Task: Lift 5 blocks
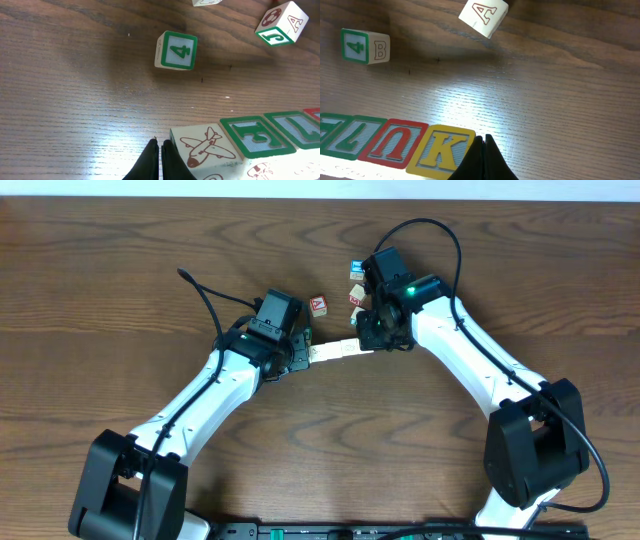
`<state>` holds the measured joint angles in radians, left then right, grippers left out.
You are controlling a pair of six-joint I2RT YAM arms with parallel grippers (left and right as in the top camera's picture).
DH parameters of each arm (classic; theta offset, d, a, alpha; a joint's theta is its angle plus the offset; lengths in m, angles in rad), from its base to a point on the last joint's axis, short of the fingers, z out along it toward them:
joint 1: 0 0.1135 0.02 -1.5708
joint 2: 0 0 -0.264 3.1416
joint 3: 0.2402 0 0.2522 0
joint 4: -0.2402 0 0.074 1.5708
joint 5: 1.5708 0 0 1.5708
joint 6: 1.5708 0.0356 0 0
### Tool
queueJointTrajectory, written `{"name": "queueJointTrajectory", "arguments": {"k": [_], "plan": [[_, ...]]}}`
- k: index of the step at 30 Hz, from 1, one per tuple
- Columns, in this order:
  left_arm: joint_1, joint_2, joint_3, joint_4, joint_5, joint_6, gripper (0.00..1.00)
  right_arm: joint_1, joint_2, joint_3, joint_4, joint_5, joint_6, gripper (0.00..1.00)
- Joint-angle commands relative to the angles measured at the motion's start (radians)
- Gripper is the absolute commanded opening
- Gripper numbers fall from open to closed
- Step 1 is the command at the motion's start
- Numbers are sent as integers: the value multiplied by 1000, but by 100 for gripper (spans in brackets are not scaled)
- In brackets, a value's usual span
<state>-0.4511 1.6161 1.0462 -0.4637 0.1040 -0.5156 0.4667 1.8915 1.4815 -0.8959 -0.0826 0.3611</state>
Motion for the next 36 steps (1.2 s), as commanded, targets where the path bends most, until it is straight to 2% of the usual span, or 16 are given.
{"name": "queueJointTrajectory", "arguments": {"k": [1, 26, 36], "plan": [[-71, -2, 84, 88, 288, -10, 7, 89, 9, 6, 32, -520, 0, 1], [-71, 39, 84, 89, 288, -10, 7, 90, 9, -8, 48, -475, 0, 1], [-71, 40, 84, 89, 288, -10, 7, 90, 9, -75, 97, -496, 5, 1]]}}
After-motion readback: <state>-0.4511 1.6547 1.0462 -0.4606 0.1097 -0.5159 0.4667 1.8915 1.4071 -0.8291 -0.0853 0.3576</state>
